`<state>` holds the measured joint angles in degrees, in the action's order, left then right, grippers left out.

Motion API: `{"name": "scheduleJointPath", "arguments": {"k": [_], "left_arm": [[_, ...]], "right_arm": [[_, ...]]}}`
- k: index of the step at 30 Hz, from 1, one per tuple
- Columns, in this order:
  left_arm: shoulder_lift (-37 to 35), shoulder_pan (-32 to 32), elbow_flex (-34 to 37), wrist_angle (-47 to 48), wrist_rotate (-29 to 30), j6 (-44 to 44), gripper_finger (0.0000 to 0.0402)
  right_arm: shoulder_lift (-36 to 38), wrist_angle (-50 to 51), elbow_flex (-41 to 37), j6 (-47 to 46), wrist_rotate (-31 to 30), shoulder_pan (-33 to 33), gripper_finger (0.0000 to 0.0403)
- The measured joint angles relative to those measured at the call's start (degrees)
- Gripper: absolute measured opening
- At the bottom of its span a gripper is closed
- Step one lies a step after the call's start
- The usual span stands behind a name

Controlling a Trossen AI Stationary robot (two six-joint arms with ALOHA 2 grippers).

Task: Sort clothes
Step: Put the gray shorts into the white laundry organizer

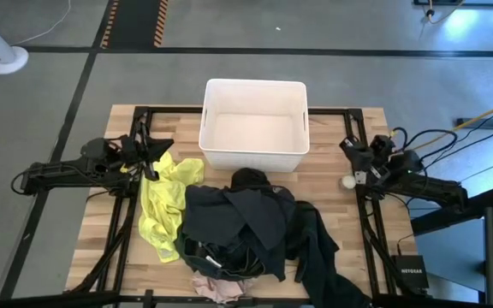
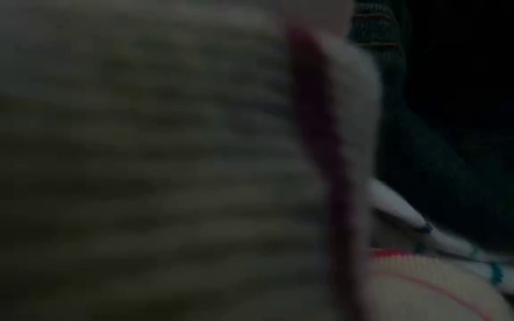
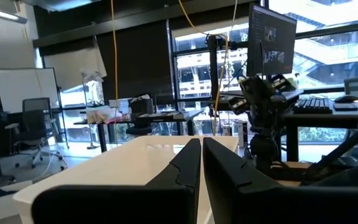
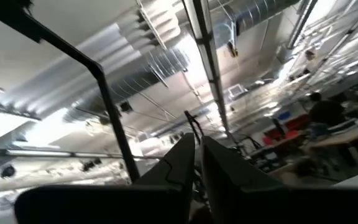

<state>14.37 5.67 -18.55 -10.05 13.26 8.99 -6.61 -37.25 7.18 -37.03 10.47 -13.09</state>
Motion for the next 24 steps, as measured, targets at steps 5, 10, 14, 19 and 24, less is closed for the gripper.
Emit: {"name": "scheduleJointPath", "arguments": {"k": [5, 10, 14, 19, 24], "left_arm": [[0.00, 0.00, 0.00, -0.06, 0.02, 0.73, 0.0013], [0.00, 0.00, 0.00, 0.45, 0.02, -1.46, 0.0013], [0.00, 0.00, 0.00, 1.06, 0.02, -2.45, 0.0013], [-0.01, 0.00, 0.00, 1.37, 0.04, -2.56, 0.0013], [0.00, -0.04, 0.02, 1.99, 0.04, -1.99, 0.0013]], "right_arm": [[-10.50, 0.17, 8.87, 4.95, 2.22, -0.02, 0.0046], [-24.13, -0.12, 19.51, 9.22, 5.01, 4.68, 0.0046], [-36.00, 3.71, 29.36, 16.74, 3.61, 12.42, 0.0046], [-48.62, 21.08, 44.79, 25.96, -5.67, 21.19, 0.0046], [-61.33, 39.01, 59.67, 33.51, -18.19, 28.26, 0.0046]]}}
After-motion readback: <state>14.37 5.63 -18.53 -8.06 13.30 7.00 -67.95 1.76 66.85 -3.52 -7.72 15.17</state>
